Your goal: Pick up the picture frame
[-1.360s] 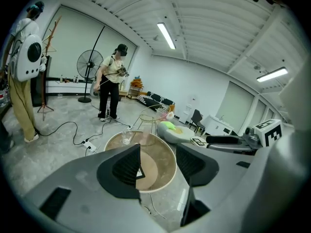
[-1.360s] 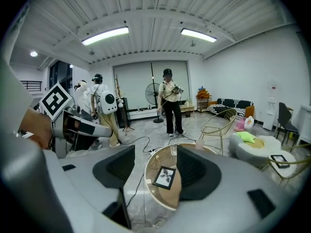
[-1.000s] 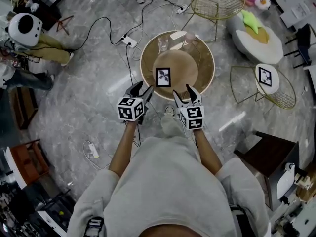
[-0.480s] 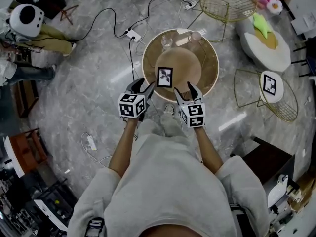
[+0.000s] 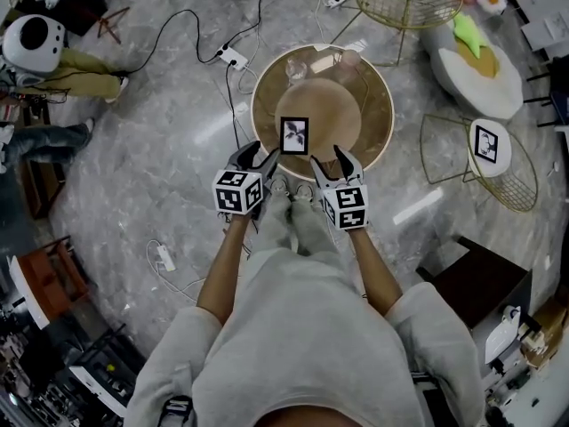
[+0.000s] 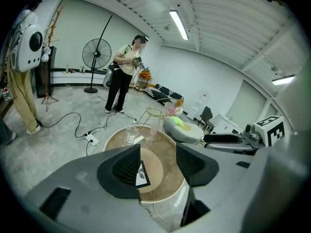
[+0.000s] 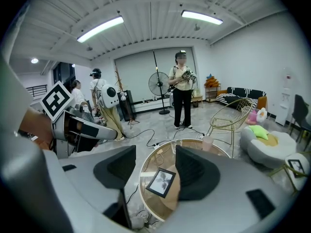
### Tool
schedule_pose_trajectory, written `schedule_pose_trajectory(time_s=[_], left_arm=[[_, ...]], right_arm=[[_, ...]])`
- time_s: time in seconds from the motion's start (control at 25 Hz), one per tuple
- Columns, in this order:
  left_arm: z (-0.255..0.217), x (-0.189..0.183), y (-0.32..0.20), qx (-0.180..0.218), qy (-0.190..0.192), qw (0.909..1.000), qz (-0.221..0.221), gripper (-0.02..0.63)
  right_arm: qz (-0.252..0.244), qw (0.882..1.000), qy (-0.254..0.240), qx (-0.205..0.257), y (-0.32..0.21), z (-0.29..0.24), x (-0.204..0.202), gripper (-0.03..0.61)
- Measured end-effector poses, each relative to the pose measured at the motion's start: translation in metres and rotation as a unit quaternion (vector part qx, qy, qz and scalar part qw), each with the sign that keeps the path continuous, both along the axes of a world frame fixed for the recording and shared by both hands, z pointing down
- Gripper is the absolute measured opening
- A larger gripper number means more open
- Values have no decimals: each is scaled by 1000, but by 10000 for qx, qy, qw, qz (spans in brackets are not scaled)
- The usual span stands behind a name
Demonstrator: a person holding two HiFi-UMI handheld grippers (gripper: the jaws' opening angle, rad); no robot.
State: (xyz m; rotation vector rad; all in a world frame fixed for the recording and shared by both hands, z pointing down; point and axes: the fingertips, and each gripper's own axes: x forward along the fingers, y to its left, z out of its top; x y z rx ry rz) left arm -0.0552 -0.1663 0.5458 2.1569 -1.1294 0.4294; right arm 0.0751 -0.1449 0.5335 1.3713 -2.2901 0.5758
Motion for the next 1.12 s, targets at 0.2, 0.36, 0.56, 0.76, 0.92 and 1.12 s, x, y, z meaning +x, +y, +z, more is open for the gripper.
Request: schedule_pose_trajectory(time_s=[0.2, 0.36, 0.56, 0.76, 0.92, 1.12], left_arm=[[15, 2, -6, -86, -3, 9999, 114, 230], [31, -2, -5, -225, 36, 9996, 157, 229], [54, -3, -7, -378, -7, 9990, 242, 229], [75, -5, -11, -454, -7, 9987, 231, 229], [97, -4, -9, -566, -25, 9981, 246, 229], [120, -6, -8, -720, 23, 9971, 250, 230]], right_arm=[[90, 9999, 25, -71, -6, 10, -3, 242], [125, 9997, 79, -193, -7, 25, -8, 241], [168, 9992, 137, -328, -9, 44, -5, 239], [160, 9984, 238, -487, -9, 65, -1, 238], [161, 9977, 271, -602, -9, 87, 0, 236], [185, 9964, 327, -763, -9, 111, 0, 233]])
